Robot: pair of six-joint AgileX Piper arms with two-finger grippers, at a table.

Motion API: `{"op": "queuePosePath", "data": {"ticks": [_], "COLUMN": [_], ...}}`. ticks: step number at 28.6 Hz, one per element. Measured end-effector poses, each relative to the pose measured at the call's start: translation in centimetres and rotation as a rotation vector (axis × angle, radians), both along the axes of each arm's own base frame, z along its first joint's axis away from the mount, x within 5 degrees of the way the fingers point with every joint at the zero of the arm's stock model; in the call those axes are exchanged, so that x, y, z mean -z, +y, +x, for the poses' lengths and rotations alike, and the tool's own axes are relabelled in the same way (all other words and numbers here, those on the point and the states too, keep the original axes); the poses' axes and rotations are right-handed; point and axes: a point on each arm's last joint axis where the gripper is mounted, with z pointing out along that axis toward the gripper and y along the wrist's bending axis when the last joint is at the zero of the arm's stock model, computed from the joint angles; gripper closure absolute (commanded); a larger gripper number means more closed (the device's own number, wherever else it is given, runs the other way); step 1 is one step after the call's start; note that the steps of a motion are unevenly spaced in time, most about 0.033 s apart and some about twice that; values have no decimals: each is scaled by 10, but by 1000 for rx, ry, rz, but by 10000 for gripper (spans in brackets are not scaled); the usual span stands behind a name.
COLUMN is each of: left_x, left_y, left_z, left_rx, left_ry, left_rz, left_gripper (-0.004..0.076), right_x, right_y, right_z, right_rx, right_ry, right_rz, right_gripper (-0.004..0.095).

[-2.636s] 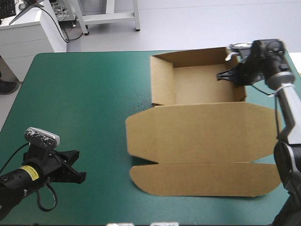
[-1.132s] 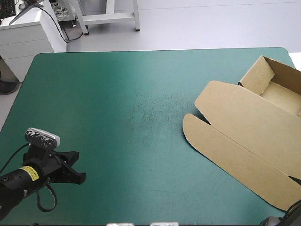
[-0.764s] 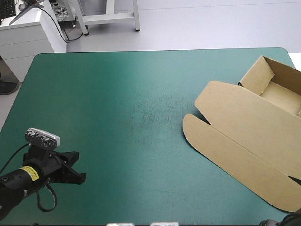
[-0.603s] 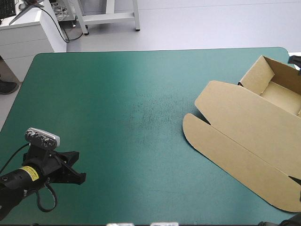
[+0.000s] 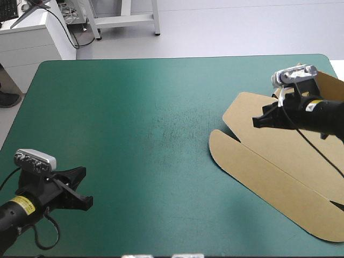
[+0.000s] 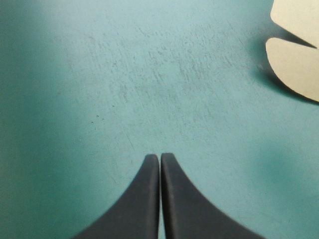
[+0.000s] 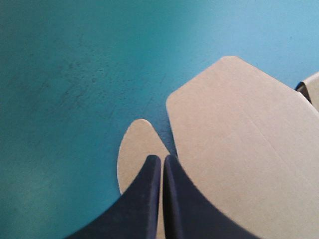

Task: Fold the box

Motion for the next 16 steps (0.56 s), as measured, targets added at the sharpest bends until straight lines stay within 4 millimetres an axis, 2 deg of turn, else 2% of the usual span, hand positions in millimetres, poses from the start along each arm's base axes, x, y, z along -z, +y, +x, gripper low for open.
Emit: {"op": "queuePosePath", "data": {"ticks": [3, 7, 11, 16], "left_x": [5, 20, 35, 57], "left_y": [4, 9, 13, 17], "left_z": [-11, -24, -34, -45], "left_rx": [-1, -4, 0, 1], "left_ry": [-29, -70, -103, -134], "left_rz": [-11, -27, -26, -30], "left_gripper": [732, 732, 732, 732], "right_x": [2, 21, 46, 77], "right_y": [5, 0, -4, -8], "right_z": [-34, -78, -107, -130], "right_rx": [-33, -25, -11, 14], "right_ry": [-82, -164, -200, -250], "right_rz": [1, 6, 11, 22], "right_gripper": [908, 908, 908, 908]}}
